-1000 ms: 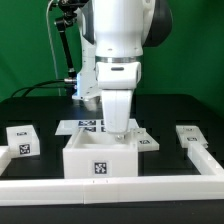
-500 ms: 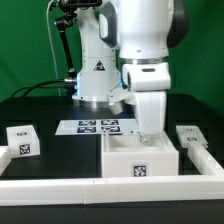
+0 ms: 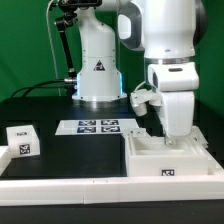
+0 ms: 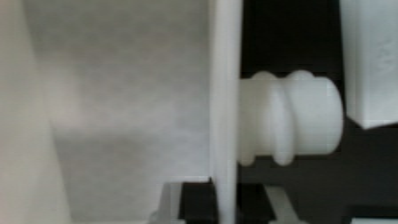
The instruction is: Assemble cabinet
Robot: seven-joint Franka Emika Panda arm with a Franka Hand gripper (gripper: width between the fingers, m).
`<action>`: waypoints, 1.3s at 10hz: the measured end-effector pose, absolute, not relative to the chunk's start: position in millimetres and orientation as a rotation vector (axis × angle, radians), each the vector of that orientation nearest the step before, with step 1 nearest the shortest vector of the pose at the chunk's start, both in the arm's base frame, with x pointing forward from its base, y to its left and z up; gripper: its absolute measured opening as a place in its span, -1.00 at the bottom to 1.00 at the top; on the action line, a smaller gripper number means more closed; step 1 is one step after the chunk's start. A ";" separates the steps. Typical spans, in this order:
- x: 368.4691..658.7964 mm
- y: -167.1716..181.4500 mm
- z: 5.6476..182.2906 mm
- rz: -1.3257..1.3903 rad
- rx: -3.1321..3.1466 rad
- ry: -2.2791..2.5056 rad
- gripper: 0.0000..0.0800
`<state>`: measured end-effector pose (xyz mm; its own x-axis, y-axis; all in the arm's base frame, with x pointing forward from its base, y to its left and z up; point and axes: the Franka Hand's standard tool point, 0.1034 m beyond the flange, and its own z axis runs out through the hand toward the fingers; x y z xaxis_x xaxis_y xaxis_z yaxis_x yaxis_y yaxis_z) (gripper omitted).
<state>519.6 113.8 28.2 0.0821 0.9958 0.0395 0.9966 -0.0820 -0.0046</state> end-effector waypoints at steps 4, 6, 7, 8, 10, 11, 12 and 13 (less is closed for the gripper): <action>520.5 113.6 30.3 -0.015 -2.318 -2.068 -0.91; 520.8 112.5 35.5 -0.021 -2.331 -2.061 -0.12; 520.4 111.6 42.9 -0.031 -2.353 -2.047 -0.12; 516.4 110.2 52.5 -0.039 -2.375 -2.035 0.39; 497.2 111.4 72.3 -0.057 -2.473 -1.940 0.72; 486.7 115.6 78.0 -0.060 -2.503 -1.904 0.95; 476.5 123.1 79.6 -0.058 -2.527 -1.866 0.98; 468.7 131.9 80.6 -0.056 -2.547 -1.832 0.98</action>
Offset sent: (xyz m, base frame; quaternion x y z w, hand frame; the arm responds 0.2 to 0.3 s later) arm -0.0013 -0.0055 0.0083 -0.0039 -0.0218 0.0254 0.9994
